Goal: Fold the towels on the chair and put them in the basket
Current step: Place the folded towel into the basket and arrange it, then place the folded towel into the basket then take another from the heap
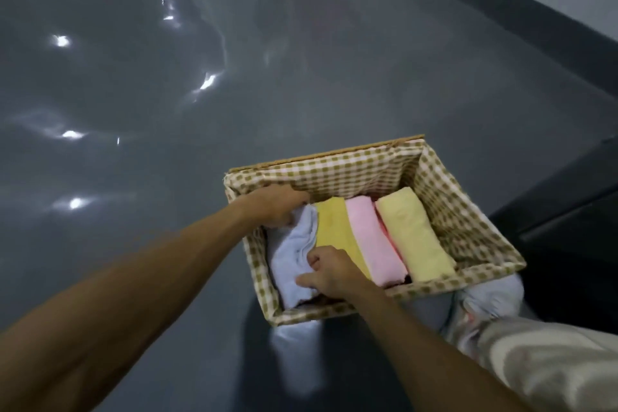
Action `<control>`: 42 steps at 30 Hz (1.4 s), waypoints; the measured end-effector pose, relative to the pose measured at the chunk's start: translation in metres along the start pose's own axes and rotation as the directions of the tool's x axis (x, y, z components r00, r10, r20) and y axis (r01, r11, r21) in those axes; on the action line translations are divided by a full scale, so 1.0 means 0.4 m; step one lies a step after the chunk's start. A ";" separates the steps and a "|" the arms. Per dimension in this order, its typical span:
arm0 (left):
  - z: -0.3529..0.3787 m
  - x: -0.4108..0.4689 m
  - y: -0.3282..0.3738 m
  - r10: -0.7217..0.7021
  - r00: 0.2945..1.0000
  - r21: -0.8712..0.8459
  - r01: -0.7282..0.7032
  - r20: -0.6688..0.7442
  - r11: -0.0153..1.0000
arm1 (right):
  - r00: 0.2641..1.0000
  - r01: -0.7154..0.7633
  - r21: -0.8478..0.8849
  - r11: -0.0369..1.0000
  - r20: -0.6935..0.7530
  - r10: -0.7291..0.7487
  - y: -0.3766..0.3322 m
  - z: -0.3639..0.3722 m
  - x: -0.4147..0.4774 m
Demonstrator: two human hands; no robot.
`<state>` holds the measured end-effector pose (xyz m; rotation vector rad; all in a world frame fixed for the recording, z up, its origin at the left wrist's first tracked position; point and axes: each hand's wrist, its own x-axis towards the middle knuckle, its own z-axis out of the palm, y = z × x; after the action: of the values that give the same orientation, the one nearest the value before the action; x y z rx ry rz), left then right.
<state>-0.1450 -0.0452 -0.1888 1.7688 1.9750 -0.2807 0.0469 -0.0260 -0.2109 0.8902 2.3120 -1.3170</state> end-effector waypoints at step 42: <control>-0.391 0.191 1.923 0.775 0.611 -0.268 -0.783 -0.162 0.561 | -0.184 -0.455 0.548 0.702 -0.829 0.527 0.872 -0.613 -1.596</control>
<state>0.5693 0.2062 0.0311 2.2093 0.9625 0.3520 0.7604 0.0893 0.0480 3.1479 1.8949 -0.1702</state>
